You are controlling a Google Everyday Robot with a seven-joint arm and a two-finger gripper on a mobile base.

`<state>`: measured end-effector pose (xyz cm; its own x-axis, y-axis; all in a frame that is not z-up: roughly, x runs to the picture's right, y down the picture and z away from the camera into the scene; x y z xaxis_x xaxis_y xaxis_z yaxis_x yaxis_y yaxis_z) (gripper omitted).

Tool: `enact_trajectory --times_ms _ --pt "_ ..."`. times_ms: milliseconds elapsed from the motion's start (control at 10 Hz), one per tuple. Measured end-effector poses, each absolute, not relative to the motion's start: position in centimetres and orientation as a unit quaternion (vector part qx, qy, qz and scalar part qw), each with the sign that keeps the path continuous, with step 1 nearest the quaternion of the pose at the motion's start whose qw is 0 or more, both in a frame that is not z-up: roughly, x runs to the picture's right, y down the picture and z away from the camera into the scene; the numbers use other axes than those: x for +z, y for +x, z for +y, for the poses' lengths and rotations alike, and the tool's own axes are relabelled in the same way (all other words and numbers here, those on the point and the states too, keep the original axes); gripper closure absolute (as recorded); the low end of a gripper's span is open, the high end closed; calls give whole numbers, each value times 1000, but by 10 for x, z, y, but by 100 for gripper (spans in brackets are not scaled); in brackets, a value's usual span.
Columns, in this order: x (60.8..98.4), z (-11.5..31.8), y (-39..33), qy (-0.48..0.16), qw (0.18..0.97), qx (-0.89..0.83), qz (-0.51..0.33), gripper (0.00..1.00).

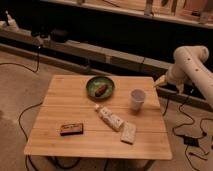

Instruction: Place the ceramic cup in the ceramic bowl

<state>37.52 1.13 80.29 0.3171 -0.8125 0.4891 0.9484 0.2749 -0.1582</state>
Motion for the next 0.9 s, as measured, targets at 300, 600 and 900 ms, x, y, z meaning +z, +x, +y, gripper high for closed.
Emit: enact_trajectory --times_ms 300,600,900 --pt "803 11 375 -215 783 -563 -158 20" --pt "799 1 369 -198 782 -570 -159 20" --pt "786 -26 331 -144 766 -600 -179 20"
